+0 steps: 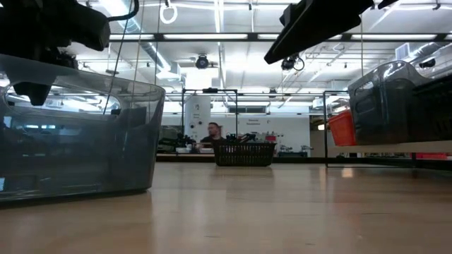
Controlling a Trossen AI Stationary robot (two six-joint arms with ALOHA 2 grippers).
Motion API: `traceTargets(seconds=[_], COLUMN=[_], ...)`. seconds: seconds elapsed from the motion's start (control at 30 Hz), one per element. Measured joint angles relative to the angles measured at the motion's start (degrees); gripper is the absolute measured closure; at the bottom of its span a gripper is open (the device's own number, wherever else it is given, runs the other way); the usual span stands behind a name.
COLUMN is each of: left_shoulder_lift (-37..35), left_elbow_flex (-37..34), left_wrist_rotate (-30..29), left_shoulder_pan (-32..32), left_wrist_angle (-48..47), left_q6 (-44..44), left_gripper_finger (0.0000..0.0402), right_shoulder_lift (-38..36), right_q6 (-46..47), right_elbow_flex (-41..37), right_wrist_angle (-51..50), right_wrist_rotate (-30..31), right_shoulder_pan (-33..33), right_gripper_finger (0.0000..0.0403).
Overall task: Stack baskets on shelf by color
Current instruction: Stack the black transparent bin on top of the black transparent bin on the shelf
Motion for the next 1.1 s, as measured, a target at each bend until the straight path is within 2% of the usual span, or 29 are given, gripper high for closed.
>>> traceTargets(seconds=[0.3, 0.47, 0.67, 0.77, 0.9, 1.0, 1.1], left_shoulder_lift=[5.4, 9.3, 12.4, 12.8, 12.8, 12.8, 12.8], left_elbow_flex=[0.0, 0.0, 0.0, 0.1, 0.1, 0.1, 0.2], left_wrist_rotate=[-1.1, -5.9, -10.2, -16.2, -25.0, -25.8, -25.7], left_shoulder_pan=[0.2, 1.5, 1.8, 1.9, 3.4, 5.4, 7.6], left_wrist_angle=[-0.3, -1.5, -0.6, 0.9, 5.1, 8.7, 13.1], left_q6=[0.2, 3.3, 29.9, 42.1, 57.0, 66.7, 70.9], left_gripper_finger=[0.023, 0.023, 0.0244, 0.0269, 0.0312, 0.0357, 0.0391], right_shoulder_lift=[0.0, 0.0, 0.0, 0.0, 0.0, 0.0, 0.0], right_q6=[0.0, 0.0, -4.9, -5.3, -5.3, -4.2, -4.1], right_elbow_flex=[0.0, 0.0, 0.0, 0.0, 0.0, -0.2, -1.2], right_wrist_angle=[0.0, 0.1, 3.3, 4.7, 5.2, 5.5, 6.1], right_wrist_rotate=[0.0, 0.2, 0.8, 0.8, 0.6, 0.4, 0.3], right_shoulder_pan=[0.0, 0.0, -1.3, -2.3, -3.1, -3.2, -3.2], right_gripper_finger=[0.0233, 0.0233, 0.0233, 0.0233, 0.0233, 0.0233, 0.0233])
